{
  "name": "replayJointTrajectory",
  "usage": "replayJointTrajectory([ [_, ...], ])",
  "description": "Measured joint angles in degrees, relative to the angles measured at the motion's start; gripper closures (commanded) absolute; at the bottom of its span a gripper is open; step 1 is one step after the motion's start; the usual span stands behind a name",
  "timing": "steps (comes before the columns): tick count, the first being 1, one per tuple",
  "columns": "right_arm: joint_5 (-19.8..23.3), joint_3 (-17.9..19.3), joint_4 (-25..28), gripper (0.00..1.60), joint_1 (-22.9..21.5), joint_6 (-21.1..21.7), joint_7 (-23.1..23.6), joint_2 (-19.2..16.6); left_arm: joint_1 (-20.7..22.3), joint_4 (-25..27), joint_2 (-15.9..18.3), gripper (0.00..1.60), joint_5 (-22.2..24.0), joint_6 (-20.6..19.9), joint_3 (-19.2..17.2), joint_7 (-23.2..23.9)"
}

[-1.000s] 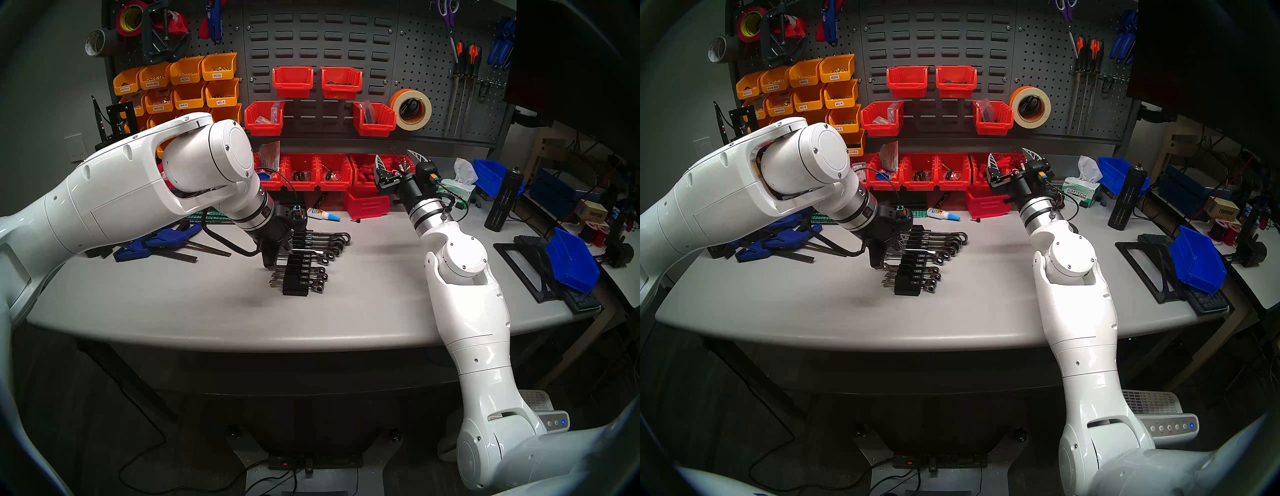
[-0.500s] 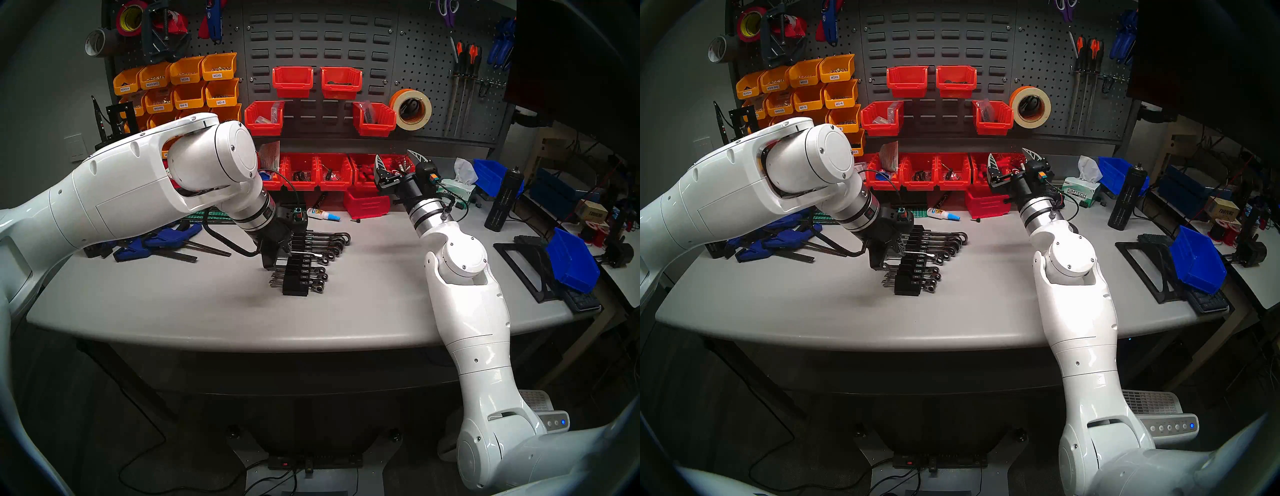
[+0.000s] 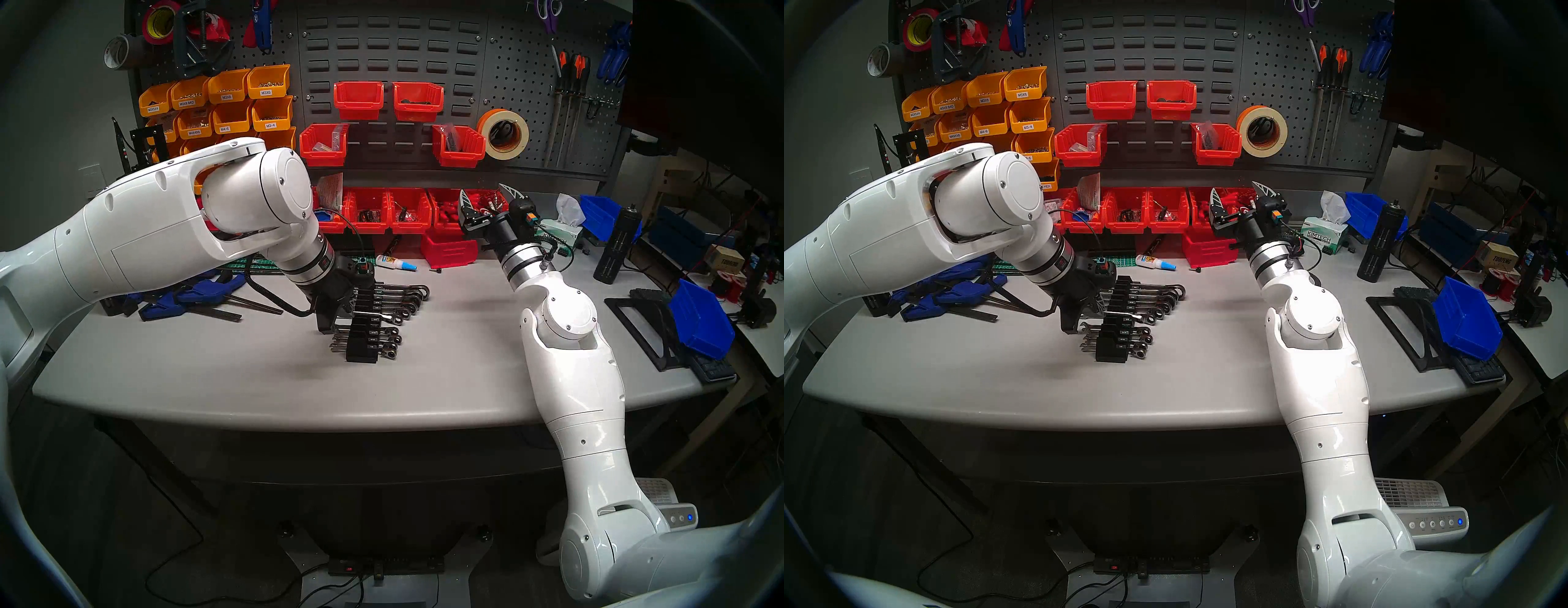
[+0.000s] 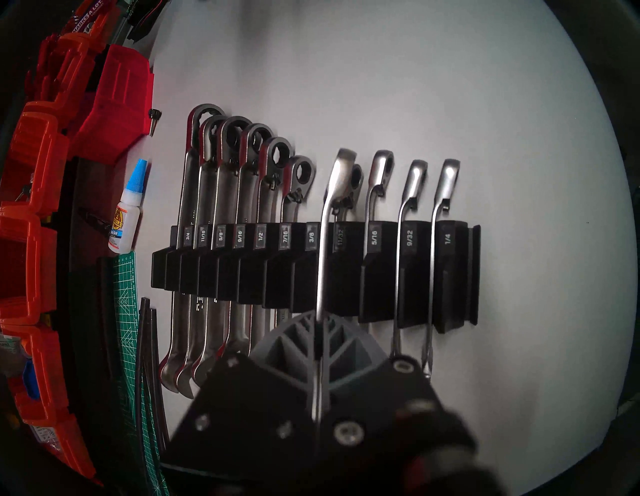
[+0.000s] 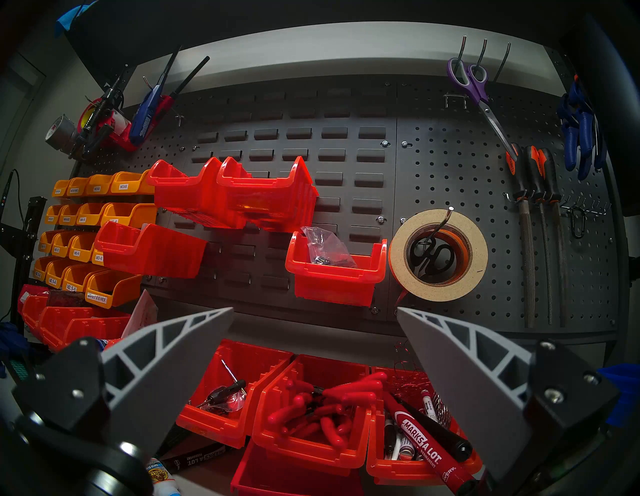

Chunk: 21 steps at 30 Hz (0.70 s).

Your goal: Put the wrenches on the table into the correct slot in the case

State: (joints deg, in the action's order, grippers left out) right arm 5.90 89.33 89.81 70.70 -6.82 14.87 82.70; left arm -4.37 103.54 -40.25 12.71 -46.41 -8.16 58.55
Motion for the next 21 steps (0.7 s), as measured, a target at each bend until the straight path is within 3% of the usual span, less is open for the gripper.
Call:
replayJointTrajectory([
  [21,0.0,0.0,0.0,0.0,0.0,0.0,0.0,0.0,1.7,-2.3,-1.7,1.6,0.1,0.7,2.1,0.6],
])
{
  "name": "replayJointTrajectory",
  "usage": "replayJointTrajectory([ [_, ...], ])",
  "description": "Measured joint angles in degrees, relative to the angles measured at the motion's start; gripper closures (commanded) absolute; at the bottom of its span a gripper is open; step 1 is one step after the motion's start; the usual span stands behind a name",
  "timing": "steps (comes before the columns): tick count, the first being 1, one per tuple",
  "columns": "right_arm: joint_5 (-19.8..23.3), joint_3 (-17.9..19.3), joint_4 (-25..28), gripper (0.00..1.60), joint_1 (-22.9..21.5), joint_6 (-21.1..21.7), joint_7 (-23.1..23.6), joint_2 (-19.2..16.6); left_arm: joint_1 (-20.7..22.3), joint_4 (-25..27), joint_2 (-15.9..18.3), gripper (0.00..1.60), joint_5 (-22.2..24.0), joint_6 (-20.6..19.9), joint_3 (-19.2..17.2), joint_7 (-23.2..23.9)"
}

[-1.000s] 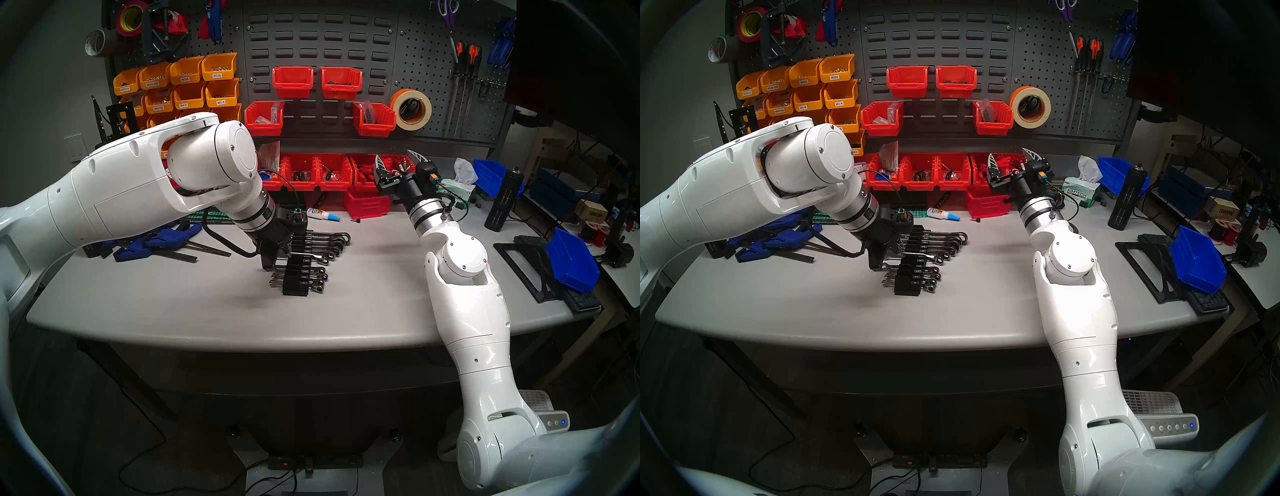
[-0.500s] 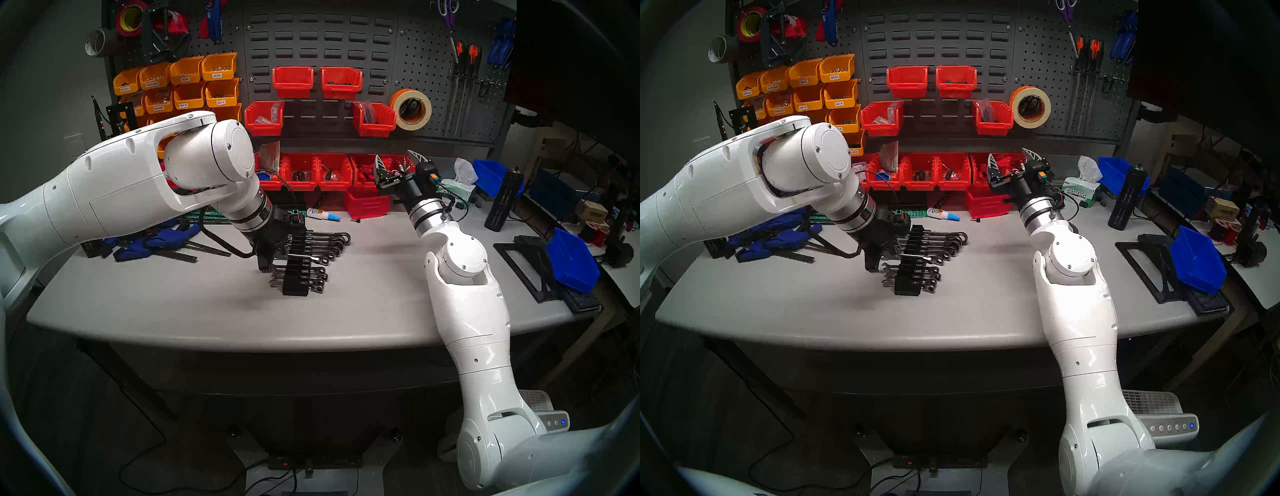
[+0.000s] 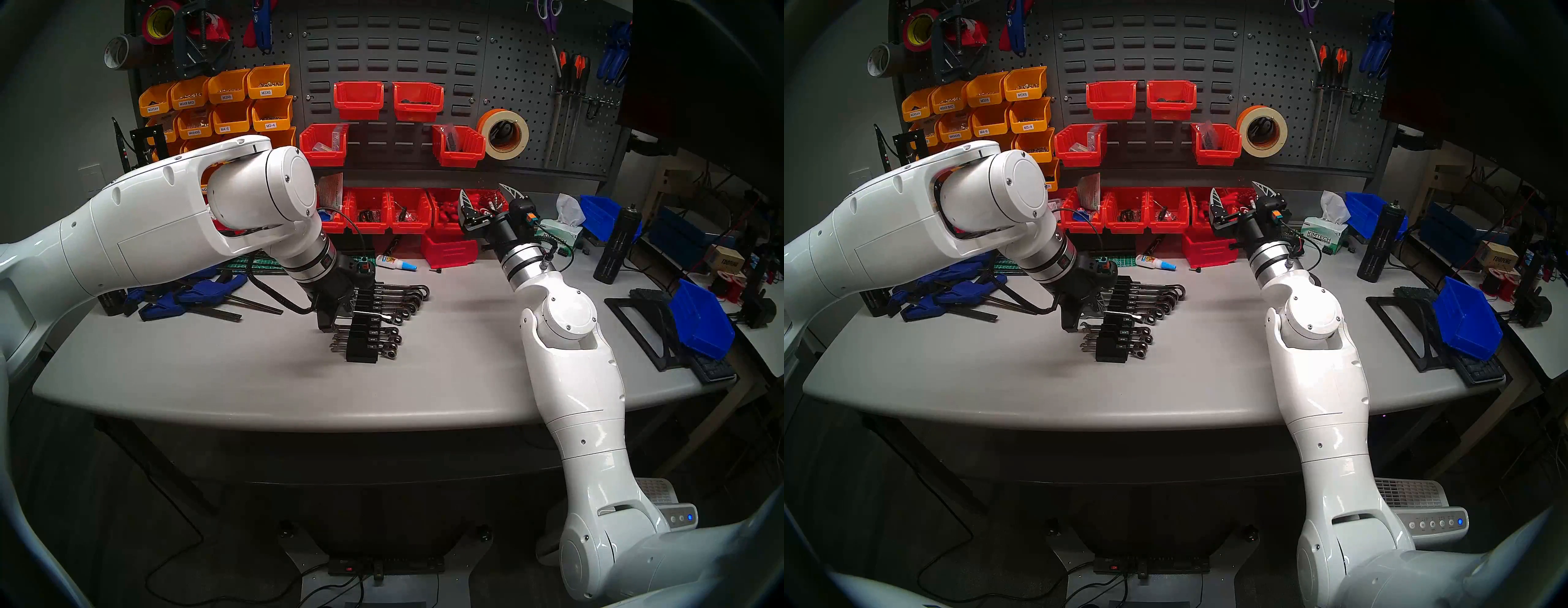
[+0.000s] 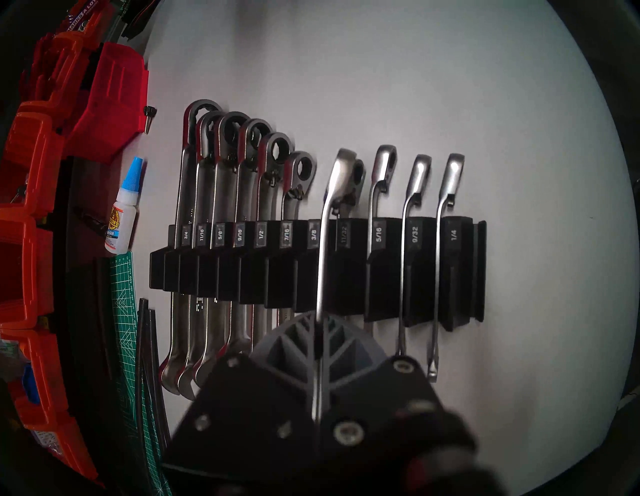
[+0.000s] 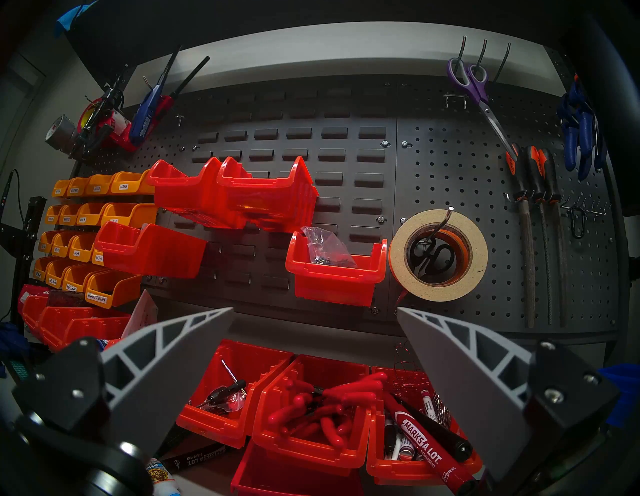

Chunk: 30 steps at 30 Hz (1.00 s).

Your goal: Put the wrenches on the table into the correct slot in the case

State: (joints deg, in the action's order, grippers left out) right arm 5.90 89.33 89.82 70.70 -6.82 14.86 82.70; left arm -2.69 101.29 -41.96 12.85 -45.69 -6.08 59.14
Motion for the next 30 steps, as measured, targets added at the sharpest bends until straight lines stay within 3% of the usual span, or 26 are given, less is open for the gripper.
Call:
replayJointTrajectory([
  [30,0.0,0.0,0.0,0.0,0.0,0.0,0.0,0.0,0.4,-1.7,-2.0,1.6,0.5,-0.3,0.8,-0.4],
])
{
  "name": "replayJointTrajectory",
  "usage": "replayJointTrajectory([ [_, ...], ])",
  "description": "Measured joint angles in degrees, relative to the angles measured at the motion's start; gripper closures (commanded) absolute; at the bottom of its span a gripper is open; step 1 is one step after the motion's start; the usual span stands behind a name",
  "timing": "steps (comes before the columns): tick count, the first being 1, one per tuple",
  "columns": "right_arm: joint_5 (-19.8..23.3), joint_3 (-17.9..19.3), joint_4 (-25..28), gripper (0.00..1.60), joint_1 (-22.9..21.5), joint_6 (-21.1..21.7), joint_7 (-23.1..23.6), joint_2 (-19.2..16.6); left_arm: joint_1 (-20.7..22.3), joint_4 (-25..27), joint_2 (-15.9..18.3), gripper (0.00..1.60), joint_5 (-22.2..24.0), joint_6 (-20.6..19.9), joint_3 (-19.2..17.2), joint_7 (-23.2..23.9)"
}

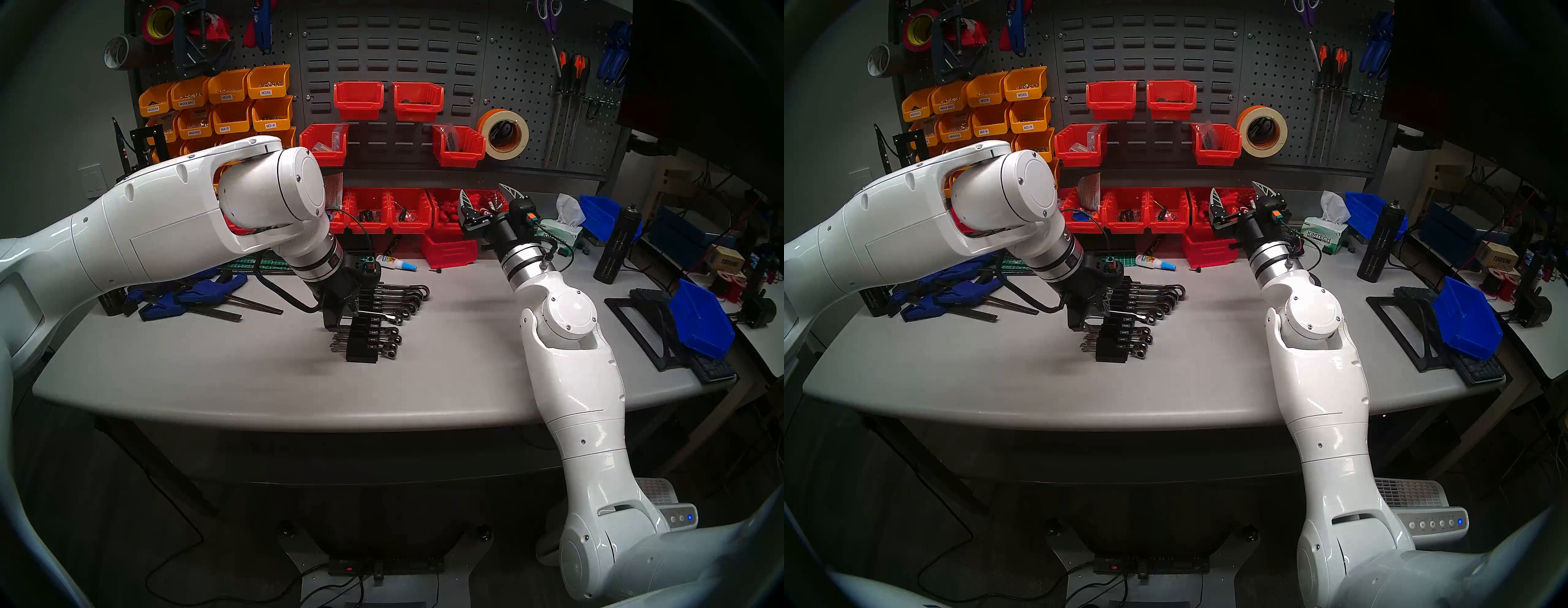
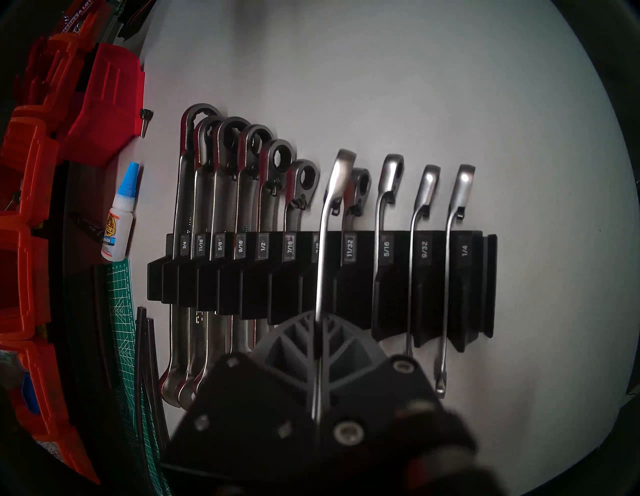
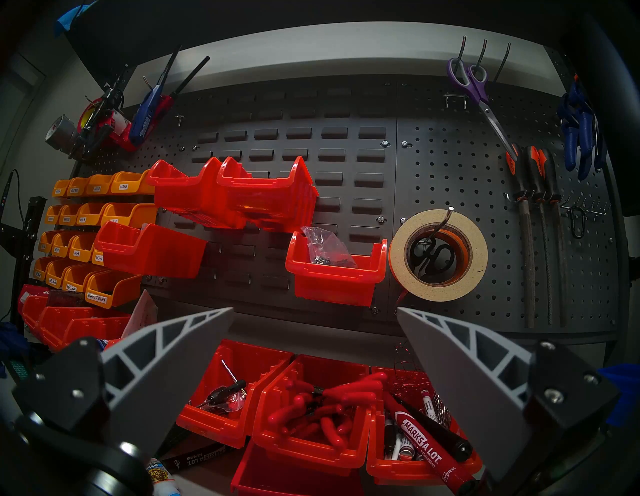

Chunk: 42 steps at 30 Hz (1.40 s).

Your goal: Put the wrenches on the table into the correct slot in the case

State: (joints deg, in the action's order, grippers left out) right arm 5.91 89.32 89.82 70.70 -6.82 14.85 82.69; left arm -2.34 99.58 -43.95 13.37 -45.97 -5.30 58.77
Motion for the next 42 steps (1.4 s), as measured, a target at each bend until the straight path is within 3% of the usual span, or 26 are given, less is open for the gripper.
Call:
replayJointTrajectory([
  [15,0.0,0.0,0.0,0.0,0.0,0.0,0.0,0.0,0.3,0.3,-0.7,1.6,0.1,-1.0,0.5,-0.9],
  [18,0.0,0.0,0.0,0.0,0.0,0.0,0.0,0.0,0.4,0.7,-0.8,1.4,0.1,-1.4,0.6,-1.1],
  [40,0.0,0.0,0.0,0.0,0.0,0.0,0.0,0.0,2.0,1.9,-0.8,1.22,1.6,-2.7,2.1,-2.5],
  [41,0.0,0.0,0.0,0.0,0.0,0.0,0.0,0.0,2.5,1.9,-0.6,1.1,2.1,-2.6,2.3,-2.4],
  [42,0.0,0.0,0.0,0.0,0.0,0.0,0.0,0.0,2.5,1.9,-0.6,1.1,2.1,-2.6,2.3,-2.4],
])
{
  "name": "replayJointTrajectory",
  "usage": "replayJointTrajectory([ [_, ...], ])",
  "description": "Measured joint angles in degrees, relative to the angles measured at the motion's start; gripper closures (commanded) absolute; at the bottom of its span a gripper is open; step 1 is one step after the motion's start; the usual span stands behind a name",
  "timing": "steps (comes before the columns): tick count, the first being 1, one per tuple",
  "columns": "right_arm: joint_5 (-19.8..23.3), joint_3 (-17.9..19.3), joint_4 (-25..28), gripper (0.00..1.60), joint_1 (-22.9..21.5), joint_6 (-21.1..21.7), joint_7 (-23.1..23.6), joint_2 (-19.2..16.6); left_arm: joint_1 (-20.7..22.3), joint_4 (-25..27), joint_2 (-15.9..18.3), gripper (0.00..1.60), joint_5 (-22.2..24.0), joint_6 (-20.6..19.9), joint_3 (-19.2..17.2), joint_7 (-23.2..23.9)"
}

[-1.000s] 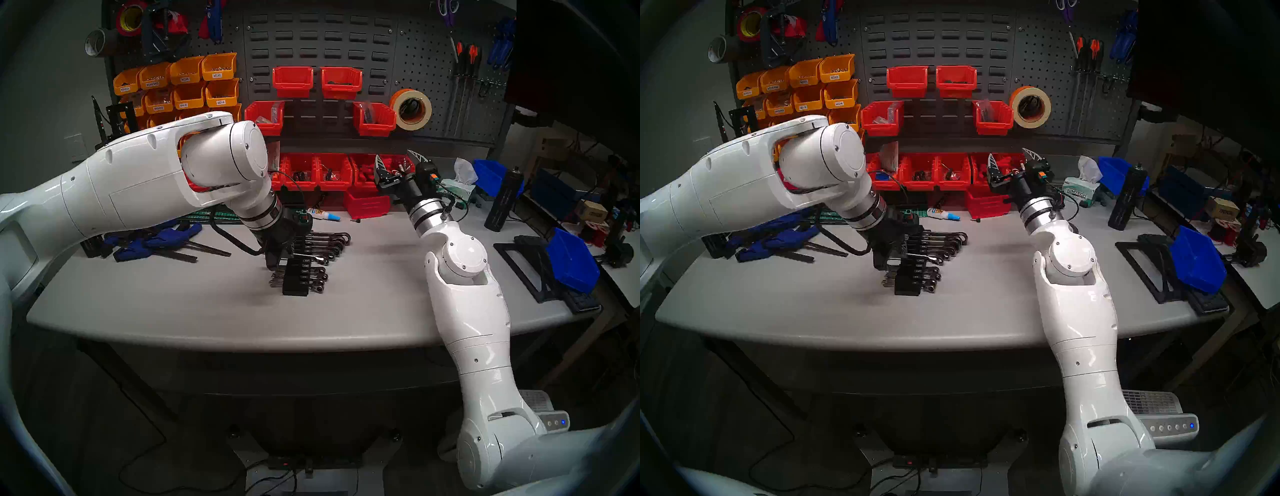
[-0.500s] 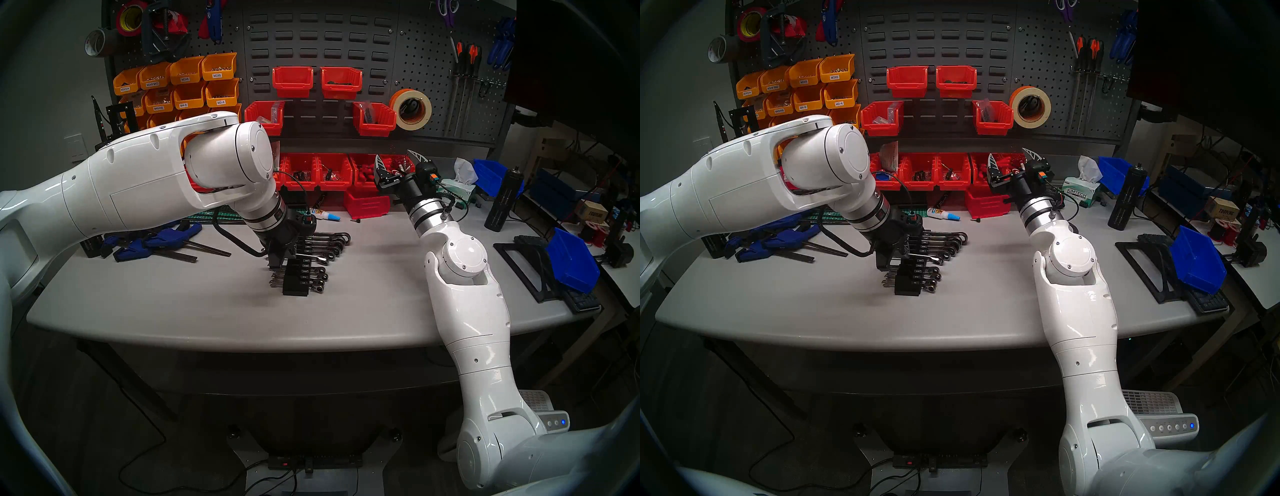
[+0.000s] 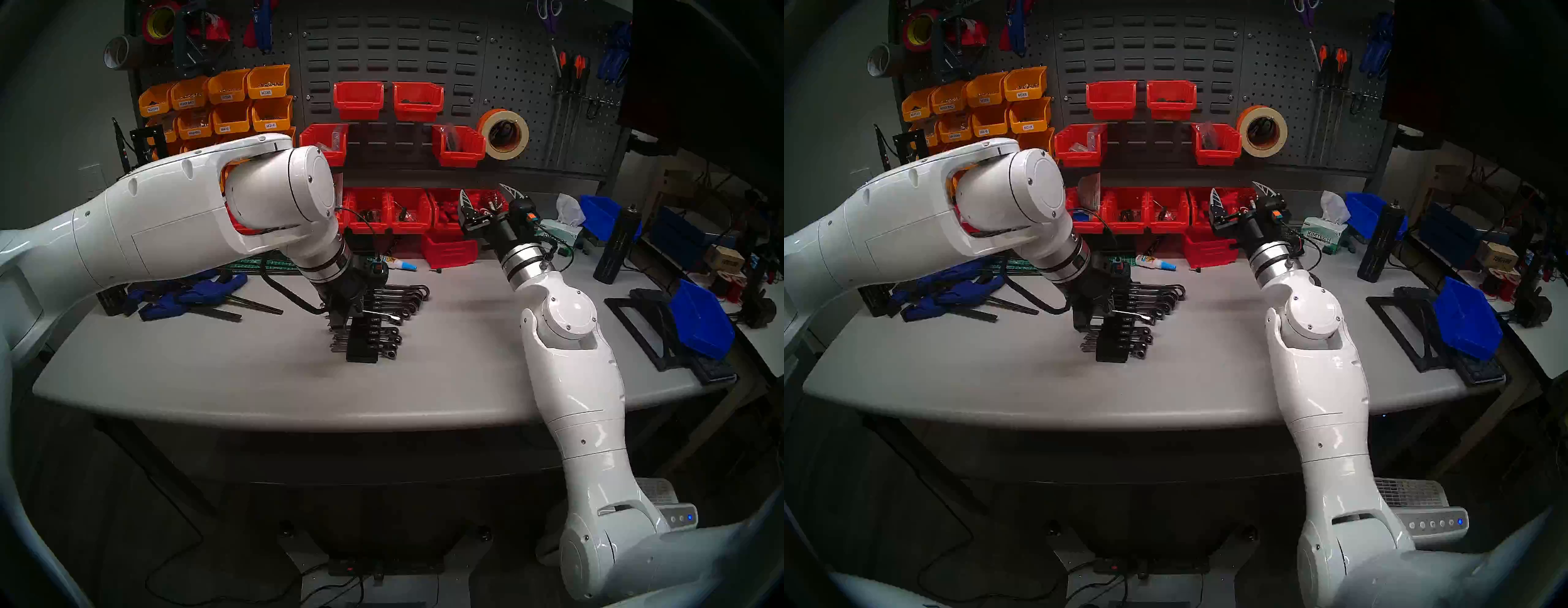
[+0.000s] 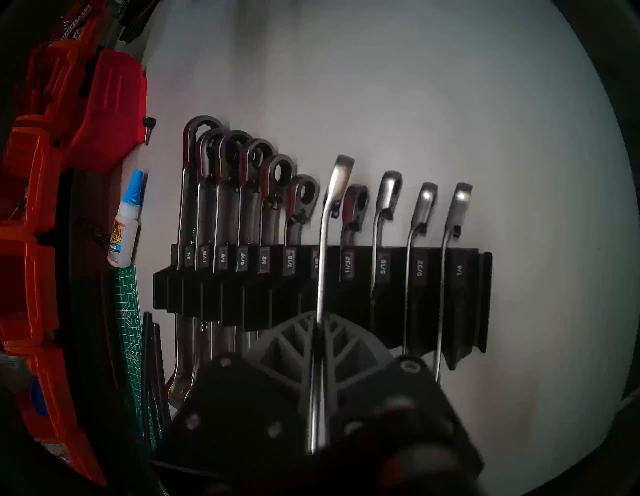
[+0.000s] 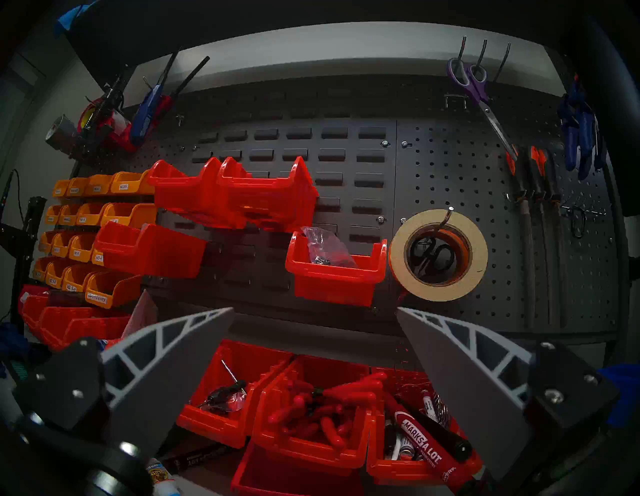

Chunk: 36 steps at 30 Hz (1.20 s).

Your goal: Put the wrenches on the table into the correct slot in the case

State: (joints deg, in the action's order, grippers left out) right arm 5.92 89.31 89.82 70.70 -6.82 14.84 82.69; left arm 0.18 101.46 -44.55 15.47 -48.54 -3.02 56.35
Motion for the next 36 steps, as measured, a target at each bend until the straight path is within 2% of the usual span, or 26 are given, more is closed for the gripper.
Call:
replayJointTrajectory([
  [36,0.0,0.0,0.0,0.0,0.0,0.0,0.0,0.0,1.3,-3.4,-0.5,1.0,-0.3,2.2,0.9,2.0],
])
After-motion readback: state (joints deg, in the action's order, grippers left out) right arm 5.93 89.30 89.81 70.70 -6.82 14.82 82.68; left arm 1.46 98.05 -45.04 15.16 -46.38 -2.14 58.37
